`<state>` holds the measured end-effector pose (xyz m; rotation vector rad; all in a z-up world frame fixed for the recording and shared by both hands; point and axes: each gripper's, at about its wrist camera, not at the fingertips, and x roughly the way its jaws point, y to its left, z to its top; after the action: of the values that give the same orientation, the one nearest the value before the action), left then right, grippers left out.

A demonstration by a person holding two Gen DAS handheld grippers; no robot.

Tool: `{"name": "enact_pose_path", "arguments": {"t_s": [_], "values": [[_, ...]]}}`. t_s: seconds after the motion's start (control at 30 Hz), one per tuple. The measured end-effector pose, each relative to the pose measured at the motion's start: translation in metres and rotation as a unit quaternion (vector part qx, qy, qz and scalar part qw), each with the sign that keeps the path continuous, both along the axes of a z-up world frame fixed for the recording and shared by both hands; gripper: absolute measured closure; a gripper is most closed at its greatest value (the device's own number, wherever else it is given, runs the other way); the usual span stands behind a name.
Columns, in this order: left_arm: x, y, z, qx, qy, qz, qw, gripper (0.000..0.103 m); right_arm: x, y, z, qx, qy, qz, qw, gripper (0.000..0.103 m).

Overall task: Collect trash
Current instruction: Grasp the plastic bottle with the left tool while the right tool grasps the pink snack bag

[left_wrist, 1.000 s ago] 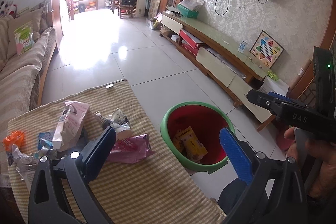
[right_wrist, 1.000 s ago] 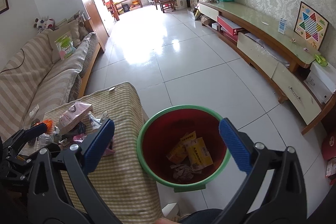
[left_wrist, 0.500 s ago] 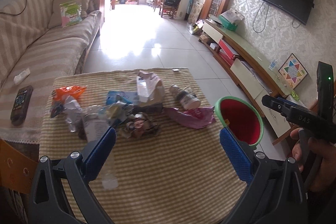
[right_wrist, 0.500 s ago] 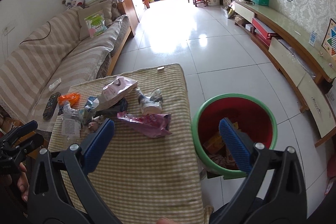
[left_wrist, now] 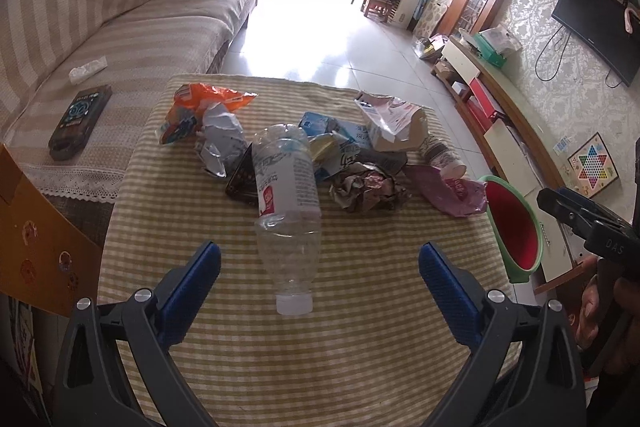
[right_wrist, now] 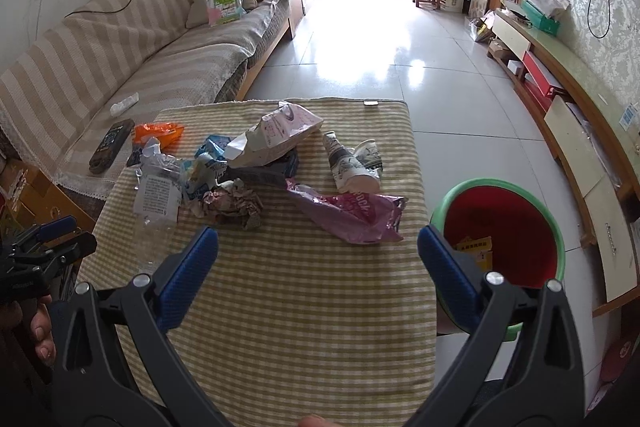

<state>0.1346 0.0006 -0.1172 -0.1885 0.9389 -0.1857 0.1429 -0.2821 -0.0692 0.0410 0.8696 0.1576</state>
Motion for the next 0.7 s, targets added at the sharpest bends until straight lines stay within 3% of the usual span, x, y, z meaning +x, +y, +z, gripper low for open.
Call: {"name": "enact_pose_path", "arguments": {"t_s": [0.23,0.47,0.7], "values": [[0.02,0.005,-0.022,0.007,0.024,0.015,0.9996,0.008,0.016,0.018,-0.018,-0.029,0.0,0.017,0.999,0.005],[0.046,0.0,-0.045,0.016,0.044,0.018,0.9987,0.008,0.046,0.014,-0.06,-0.074,0.029,0.016,0.997,0.005],[0.063,-0.007,-0.063,0.037,0.057,0.019,0.9975,0.008,0.064,0.043,-0.091,-0.159,0.014,0.064,0.985,0.005]]}}
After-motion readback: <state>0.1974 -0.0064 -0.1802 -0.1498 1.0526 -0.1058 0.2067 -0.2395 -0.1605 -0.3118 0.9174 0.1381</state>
